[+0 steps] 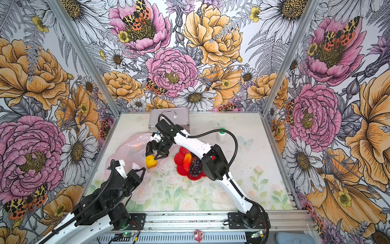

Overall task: Place the fruits into the plastic bag
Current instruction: Place the fruit in the plastic bag.

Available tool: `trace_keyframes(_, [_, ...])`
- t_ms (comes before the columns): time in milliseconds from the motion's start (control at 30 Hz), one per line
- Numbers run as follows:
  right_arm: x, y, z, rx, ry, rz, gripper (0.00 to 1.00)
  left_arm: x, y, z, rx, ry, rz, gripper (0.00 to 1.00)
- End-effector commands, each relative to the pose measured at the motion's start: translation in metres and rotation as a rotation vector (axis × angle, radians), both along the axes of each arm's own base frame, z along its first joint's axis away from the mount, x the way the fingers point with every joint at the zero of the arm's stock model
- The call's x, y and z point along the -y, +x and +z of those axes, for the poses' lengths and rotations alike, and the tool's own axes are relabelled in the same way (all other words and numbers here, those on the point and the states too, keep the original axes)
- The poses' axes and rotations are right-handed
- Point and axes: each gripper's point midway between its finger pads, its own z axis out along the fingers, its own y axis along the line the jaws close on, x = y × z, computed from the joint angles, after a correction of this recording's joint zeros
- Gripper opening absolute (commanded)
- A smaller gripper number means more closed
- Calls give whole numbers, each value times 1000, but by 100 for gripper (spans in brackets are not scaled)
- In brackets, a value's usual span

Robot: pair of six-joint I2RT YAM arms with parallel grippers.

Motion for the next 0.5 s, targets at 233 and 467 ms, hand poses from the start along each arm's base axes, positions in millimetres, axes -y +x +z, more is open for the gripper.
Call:
trace_keyframes(233, [75,-2,63,172,-42,-95,73,-3,-2,3,4,1,-3,0])
trace_keyframes(467, [172,-11,40,225,-276,-204,72,-3,-1,2,4,1,4,0])
